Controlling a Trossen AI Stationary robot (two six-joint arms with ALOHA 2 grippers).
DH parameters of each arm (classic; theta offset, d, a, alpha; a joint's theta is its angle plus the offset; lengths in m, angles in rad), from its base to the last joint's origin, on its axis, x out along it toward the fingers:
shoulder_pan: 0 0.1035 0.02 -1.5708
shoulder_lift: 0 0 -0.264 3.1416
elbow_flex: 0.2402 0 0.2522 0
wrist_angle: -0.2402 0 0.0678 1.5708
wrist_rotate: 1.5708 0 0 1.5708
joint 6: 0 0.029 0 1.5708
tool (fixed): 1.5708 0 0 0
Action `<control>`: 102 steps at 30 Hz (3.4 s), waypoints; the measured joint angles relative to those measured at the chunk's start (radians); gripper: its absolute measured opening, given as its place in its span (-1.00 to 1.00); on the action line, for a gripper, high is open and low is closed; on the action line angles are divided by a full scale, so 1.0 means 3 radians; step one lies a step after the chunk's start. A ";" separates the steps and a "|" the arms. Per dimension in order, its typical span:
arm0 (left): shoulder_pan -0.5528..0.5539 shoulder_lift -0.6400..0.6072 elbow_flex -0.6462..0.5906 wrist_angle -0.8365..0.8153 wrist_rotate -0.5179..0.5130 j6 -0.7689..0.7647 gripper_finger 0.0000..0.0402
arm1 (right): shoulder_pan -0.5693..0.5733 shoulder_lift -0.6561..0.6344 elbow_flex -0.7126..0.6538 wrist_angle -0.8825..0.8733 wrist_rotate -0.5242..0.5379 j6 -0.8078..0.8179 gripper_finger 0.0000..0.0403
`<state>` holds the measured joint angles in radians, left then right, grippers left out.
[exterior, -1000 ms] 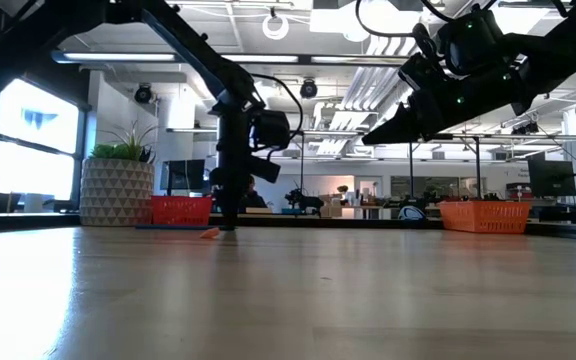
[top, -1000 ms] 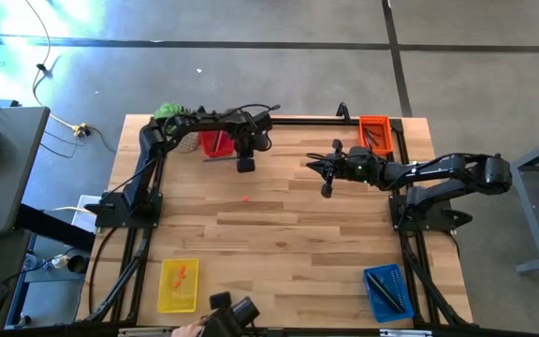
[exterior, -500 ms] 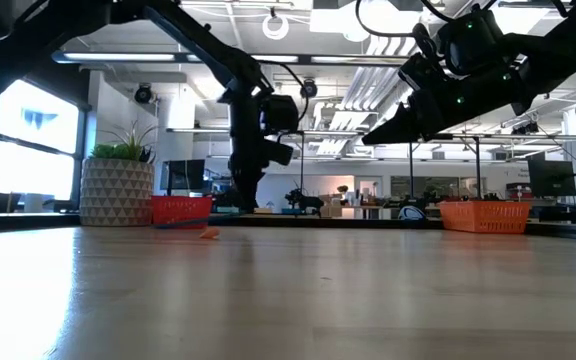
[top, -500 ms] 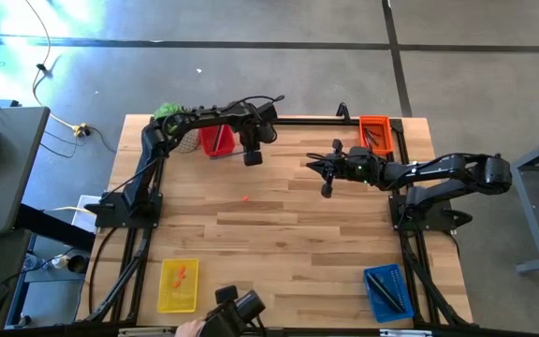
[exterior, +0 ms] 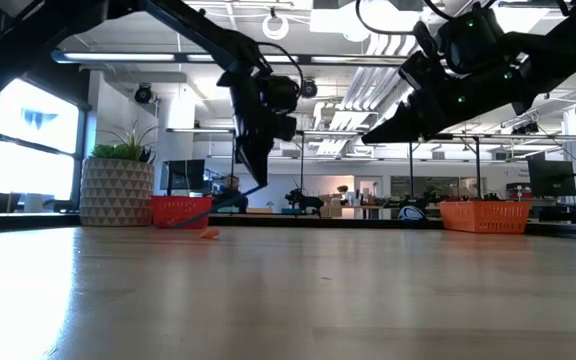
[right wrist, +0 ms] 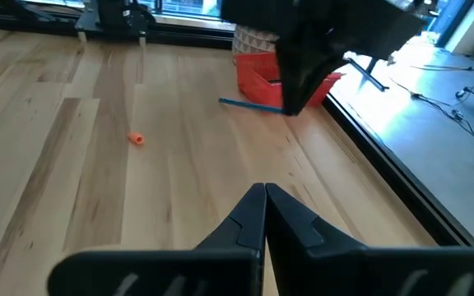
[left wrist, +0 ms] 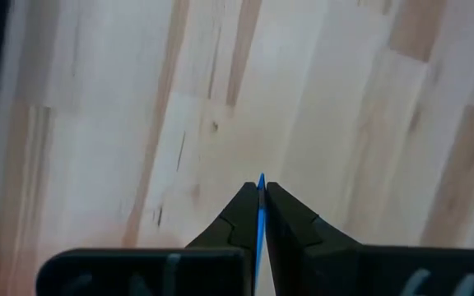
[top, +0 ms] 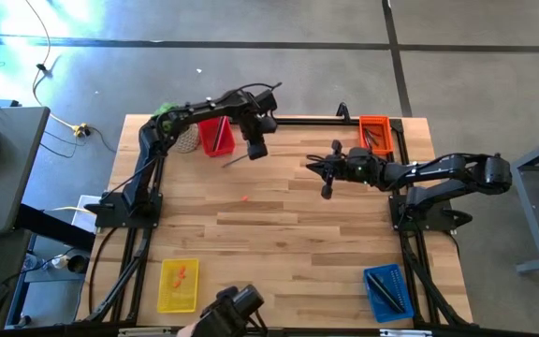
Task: Sort crayons/erasers/pens/pencils in bins
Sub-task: Put the blue pencil into the red bin, then put the orange pencil eraser cap into the yellow bin
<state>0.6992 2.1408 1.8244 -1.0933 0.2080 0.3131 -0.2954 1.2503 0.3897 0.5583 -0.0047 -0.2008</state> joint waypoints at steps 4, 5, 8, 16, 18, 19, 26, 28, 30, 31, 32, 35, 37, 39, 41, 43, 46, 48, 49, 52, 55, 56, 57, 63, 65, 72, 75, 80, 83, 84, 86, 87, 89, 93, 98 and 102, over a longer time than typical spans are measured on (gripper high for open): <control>0.0029 -0.0100 0.0043 -0.0072 0.0067 -0.0046 -1.00 | 0.0011 0.0000 0.0000 0.0000 0.0000 -0.0022 -1.00; 0.0029 -0.0127 0.0058 -0.0079 0.0078 -0.0052 -1.00 | 0.0010 0.0000 0.0000 0.0000 0.0001 -0.0022 -1.00; 0.0056 -0.0219 0.0092 -0.0181 0.0088 -0.0063 -1.00 | 0.0011 0.0000 0.0000 0.0000 0.0001 -0.0024 -1.00; 0.0091 -0.0498 0.0096 -0.0463 -0.0063 -0.0077 -1.00 | 0.0011 -0.0001 0.0000 0.0001 0.0001 -0.0029 -1.00; 0.0107 -0.0579 0.0096 -0.0506 -0.0106 -0.0094 -1.00 | 0.0011 0.0000 0.0000 0.0001 0.0001 -0.0029 -1.00; 0.0117 -0.0621 0.0096 -0.0514 -0.0148 -0.0112 -1.00 | 0.0011 -0.0001 0.0000 0.0002 0.0001 -0.0029 -1.00; 0.0334 -0.0889 0.0097 -0.0523 -0.0296 -0.0197 -1.00 | 0.0011 0.0000 0.0000 0.0003 0.0001 -0.0029 -1.00; 0.0429 -0.0891 0.0097 -0.0515 -0.0381 -0.0250 -1.00 | 0.0011 0.0000 0.0000 0.0003 0.0001 -0.0029 -1.00; 0.0548 -0.0875 0.0096 -0.0453 -0.0397 -0.0304 -1.00 | 0.0011 0.0000 0.0000 0.0003 0.0001 -0.0029 -1.00; 0.0597 -0.0857 0.0097 -0.0406 -0.0392 -0.0333 -1.00 | 0.0011 0.0000 0.0000 0.0008 0.0001 -0.0029 -1.00; 0.0657 -0.0832 0.0097 -0.0372 -0.0351 -0.0357 -1.00 | 0.0011 0.0000 0.0000 0.0017 0.0001 -0.0029 -1.00; 0.0811 -0.0745 0.0096 -0.0279 -0.0223 -0.0419 -1.00 | 0.0012 0.0000 0.0000 0.0027 0.0001 -0.0019 -1.00; 0.0895 -0.0694 0.0096 -0.0241 -0.0218 -0.0463 -1.00 | 0.0012 -0.0001 0.0000 0.0027 0.0001 -0.0019 -1.00; 0.0964 -0.0649 0.0056 -0.0208 -0.0217 -0.0504 -1.00 | 0.0012 -0.0001 0.0000 0.0026 0.0001 -0.0019 -1.00; 0.1003 -0.0619 -0.0013 -0.0207 -0.0218 -0.0541 -1.00 | 0.0012 0.0000 0.0000 0.0025 0.0001 -0.0019 -1.00; 0.1047 -0.0616 -0.0081 -0.0204 -0.0220 -0.0572 -1.00 | 0.0012 0.0000 0.0000 0.0026 0.0001 -0.0019 -1.00; 0.1067 -0.0618 -0.0192 -0.0130 -0.0217 -0.0610 -1.00 | 0.0012 0.0000 0.0000 0.0026 0.0001 -0.0019 -1.00; 0.1071 -0.0617 -0.0273 -0.0077 -0.0215 -0.0639 -1.00 | 0.0012 0.0000 0.0000 0.0025 0.0001 -0.0019 -1.00; 0.1073 -0.0617 -0.0309 -0.0023 -0.0209 -0.0659 -1.00 | 0.0012 0.0000 0.0000 0.0025 0.0001 -0.0019 -1.00; 0.1071 -0.0617 -0.0422 0.0097 -0.0208 -0.0672 -1.00 | 0.0012 0.0000 0.0000 0.0025 0.0001 -0.0019 -1.00; 0.1079 -0.0617 -0.0503 0.0213 -0.0209 -0.0692 -1.00 | 0.0012 0.0000 0.0000 0.0025 0.0001 -0.0018 -1.00; 0.1091 -0.0618 -0.0522 0.0234 -0.0209 -0.0693 -0.99 | 0.0012 0.0000 0.0000 0.0025 0.0001 -0.0018 -1.00; 0.1097 -0.0617 -0.0531 0.0244 -0.0212 -0.0697 -0.98 | 0.0012 0.0000 0.0000 0.0025 0.0001 -0.0018 -1.00; 0.1110 -0.0619 -0.0531 0.0245 -0.0340 -0.0694 -0.85 | 0.0012 0.0000 0.0000 0.0025 0.0001 -0.0018 -1.00; 0.1113 -0.0621 -0.0533 0.0245 -0.0400 -0.0686 -0.78 | 0.0013 0.0000 0.0000 0.0024 0.0001 -0.0018 -1.00; 0.1116 -0.0646 -0.0531 0.0235 -0.0478 -0.0593 -0.59 | 0.0012 0.0000 0.0000 0.0025 0.0001 0.0006 -1.00; 0.1090 -0.0733 -0.0531 0.0195 -0.0619 -0.0541 -0.57 | 0.0012 0.0000 0.0000 0.0025 0.0001 0.0006 -1.00; 0.0810 -0.0988 -0.0531 0.0025 -0.0617 -0.0375 -0.71 | 0.0012 0.0000 0.0000 0.0025 0.0001 0.0003 -1.00; 0.0457 -0.1117 -0.0531 -0.0021 -0.0548 -0.0186 -0.86 | 0.0012 0.0000 0.0000 0.0025 0.0001 -0.0019 -1.00; 0.0331 -0.1144 -0.0531 -0.0019 -0.0527 -0.0148 -0.91 | 0.0012 0.0000 0.0000 0.0025 0.0001 -0.0021 -1.00; 0.0086 -0.1183 -0.0531 0.0000 -0.0508 -0.0134 -0.98 | 0.0012 0.0000 0.0000 0.0025 0.0001 -0.0023 -1.00; -0.0028 -0.1190 -0.0531 0.0012 -0.0510 -0.0133 -0.98 | 0.0012 0.0000 0.0000 0.0025 0.0001 -0.0023 -1.00; -0.0256 -0.1198 -0.0595 0.0162 -0.0547 -0.0133 -0.98 | 0.0012 0.0000 0.0000 0.0025 0.0001 -0.0023 -1.00; -0.0580 -0.1298 -0.1085 0.0805 -0.0478 -0.0253 -1.00 | 0.0052 0.0000 0.0000 -0.0026 0.0004 -0.0035 -1.00; -0.0941 -0.1511 -0.1890 0.1721 -0.0446 -0.0480 -1.00 | 0.0158 0.0000 0.0000 -0.0028 0.0004 -0.0091 -1.00; -0.1196 -0.1696 -0.2306 0.1929 -0.0459 -0.0886 -1.00 | 0.0183 0.0000 0.0000 -0.0028 0.0093 -0.0092 -1.00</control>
<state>0.3403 1.6319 1.1325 -0.5147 0.0702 0.0472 -0.2405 1.2503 0.3897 0.5499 0.0231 -0.2283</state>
